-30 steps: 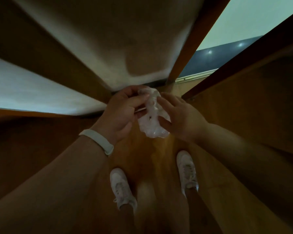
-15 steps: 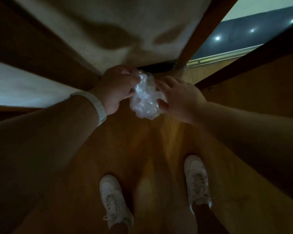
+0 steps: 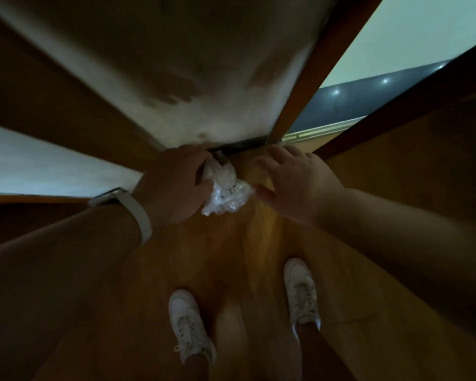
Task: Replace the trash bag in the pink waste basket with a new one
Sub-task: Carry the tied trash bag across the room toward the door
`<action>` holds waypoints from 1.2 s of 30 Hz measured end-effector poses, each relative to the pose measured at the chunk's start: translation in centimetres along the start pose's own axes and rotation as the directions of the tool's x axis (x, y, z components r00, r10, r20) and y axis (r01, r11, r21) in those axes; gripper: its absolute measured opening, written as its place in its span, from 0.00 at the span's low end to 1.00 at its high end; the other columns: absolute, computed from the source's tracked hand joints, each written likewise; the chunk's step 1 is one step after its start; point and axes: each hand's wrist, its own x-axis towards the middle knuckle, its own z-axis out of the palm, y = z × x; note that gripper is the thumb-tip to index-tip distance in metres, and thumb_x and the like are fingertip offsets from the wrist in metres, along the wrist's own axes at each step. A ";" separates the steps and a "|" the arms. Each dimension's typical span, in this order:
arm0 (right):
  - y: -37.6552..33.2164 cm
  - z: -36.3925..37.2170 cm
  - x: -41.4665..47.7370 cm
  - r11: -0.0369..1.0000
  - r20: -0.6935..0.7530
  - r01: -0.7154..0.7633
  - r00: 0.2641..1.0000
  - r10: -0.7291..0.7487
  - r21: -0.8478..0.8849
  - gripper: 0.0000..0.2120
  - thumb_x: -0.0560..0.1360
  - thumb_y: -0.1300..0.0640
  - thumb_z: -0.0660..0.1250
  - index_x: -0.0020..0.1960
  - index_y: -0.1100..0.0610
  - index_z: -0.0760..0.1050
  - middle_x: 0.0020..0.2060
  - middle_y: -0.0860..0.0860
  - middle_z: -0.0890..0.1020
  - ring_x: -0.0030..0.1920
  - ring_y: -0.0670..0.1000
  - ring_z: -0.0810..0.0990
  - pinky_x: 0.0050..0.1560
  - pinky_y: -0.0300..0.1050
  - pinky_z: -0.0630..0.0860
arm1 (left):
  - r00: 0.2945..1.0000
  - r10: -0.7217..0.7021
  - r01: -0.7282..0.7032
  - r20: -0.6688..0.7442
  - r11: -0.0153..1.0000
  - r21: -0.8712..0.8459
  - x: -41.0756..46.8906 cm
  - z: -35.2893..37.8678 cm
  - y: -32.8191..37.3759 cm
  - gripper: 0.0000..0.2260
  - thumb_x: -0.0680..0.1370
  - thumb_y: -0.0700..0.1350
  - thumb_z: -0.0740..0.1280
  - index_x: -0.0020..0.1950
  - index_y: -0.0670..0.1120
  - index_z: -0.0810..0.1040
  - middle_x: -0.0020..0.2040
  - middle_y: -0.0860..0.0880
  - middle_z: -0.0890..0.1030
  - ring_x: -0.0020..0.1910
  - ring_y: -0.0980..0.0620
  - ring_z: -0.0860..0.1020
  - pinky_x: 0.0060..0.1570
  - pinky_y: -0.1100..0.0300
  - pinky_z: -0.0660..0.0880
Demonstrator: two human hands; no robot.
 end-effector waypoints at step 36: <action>-18.9 -45.9 -45.8 0.733 -0.398 -0.657 0.633 0.664 0.177 0.27 0.77 0.34 0.47 0.73 0.42 0.56 0.73 0.45 0.62 0.72 0.50 0.62 0.68 0.53 0.63 | 0.677 0.682 -0.551 -0.274 0.718 0.426 -33.8 -34.2 35.6 0.23 0.76 0.61 0.64 0.68 0.53 0.73 0.69 0.49 0.75 0.69 0.46 0.71 0.67 0.46 0.67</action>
